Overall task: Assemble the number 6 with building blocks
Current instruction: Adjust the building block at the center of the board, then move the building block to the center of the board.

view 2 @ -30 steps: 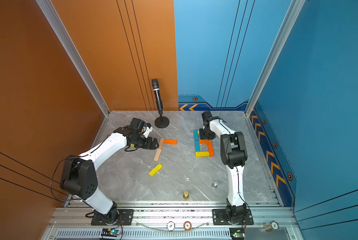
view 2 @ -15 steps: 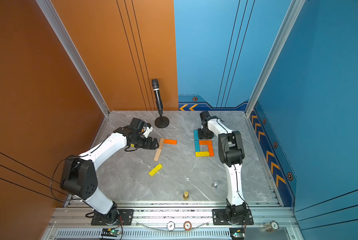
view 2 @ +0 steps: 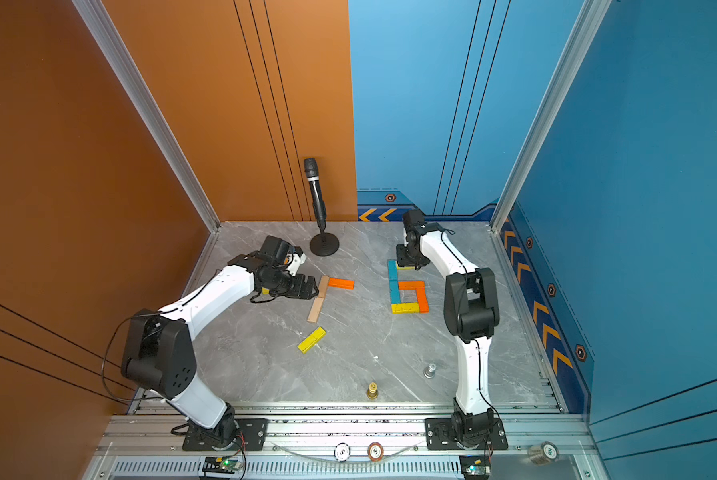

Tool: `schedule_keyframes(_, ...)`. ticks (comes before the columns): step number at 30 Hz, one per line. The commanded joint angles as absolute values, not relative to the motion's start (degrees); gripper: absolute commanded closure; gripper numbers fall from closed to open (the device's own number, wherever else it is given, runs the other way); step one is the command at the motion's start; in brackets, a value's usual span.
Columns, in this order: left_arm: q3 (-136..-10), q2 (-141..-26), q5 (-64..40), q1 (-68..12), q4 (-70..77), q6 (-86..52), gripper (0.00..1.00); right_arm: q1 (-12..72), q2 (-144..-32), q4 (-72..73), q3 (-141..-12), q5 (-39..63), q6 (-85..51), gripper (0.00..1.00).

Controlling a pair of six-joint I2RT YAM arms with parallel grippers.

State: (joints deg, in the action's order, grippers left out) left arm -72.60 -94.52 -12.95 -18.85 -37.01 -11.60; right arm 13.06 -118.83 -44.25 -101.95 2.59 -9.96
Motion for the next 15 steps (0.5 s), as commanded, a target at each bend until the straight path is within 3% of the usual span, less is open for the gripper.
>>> schedule_keyframes(1,-71.3,-93.9,-9.6,-20.0,-37.5,-13.0,0.05,14.0,-109.9,-40.9,-94.4,3.4,-14.4,0.50)
schedule_keyframes(9,-71.4,-94.6,-1.8,-25.5,-40.5,-16.9,0.05,20.0,-94.7,-30.0,-72.7,2.5,-22.5,0.49)
schedule_keyframes(15,-70.9,-97.7,1.2,-28.9,-40.6,-20.3,0.07,27.0,-90.5,-28.1,-65.4,1.4,-25.2,0.49)
